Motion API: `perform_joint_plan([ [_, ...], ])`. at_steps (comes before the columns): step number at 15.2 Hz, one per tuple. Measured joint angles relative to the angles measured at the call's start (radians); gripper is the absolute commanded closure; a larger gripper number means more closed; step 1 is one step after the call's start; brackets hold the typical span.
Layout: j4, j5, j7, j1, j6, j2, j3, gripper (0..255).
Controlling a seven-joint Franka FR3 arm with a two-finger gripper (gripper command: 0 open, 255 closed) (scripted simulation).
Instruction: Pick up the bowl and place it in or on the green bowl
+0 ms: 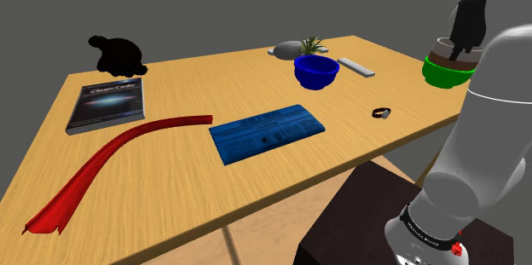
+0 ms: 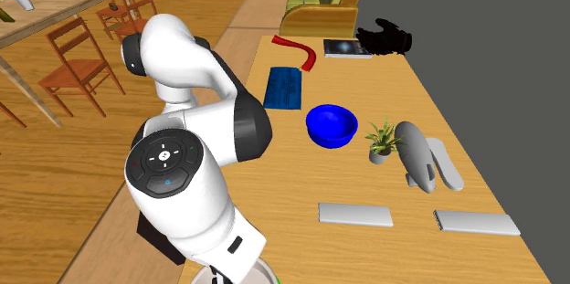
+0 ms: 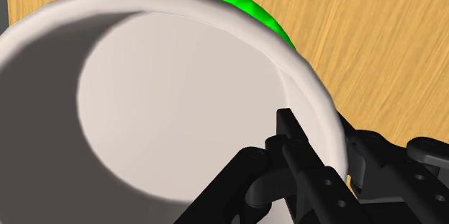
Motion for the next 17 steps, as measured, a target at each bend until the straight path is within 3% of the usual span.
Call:
perform_joint_plan([
  [1, 0.0, 0.0, 0.0, 0.0, 0.0, 0.0, 0.0, 0],
  [7, -0.002, 0.0, 0.0, 0.0, 0.001, 0.001, 0.0, 0],
  [12, 0.152, 0.03, -0.011, -0.056, -0.129, 0.037, 0.009, 0],
  [17, 0.17, 0.036, -0.015, -0.066, -0.144, 0.044, 0.011, 0],
])
